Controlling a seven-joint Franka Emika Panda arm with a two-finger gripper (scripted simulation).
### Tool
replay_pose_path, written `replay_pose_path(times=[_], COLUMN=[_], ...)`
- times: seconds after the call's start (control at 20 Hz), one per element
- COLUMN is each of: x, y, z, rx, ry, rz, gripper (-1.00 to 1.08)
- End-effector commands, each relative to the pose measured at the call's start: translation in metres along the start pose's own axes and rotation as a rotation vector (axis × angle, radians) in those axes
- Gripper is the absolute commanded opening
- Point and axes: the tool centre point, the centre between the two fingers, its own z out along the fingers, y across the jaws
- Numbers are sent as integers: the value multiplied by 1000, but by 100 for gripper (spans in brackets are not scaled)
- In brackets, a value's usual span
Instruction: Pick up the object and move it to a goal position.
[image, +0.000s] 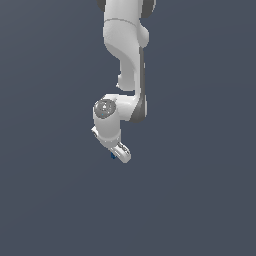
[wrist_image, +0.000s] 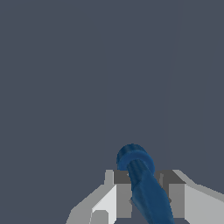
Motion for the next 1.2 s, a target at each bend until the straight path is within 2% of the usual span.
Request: replay_pose_path(times=[0.0,0.7,1.15], x=[3,40,49], y=[0,-3,-5], z=[-9,-104,-125], rx=[1,0,1], ry=[1,2,1], rz=[0,1,1], gripper=[-100,-100,-100])
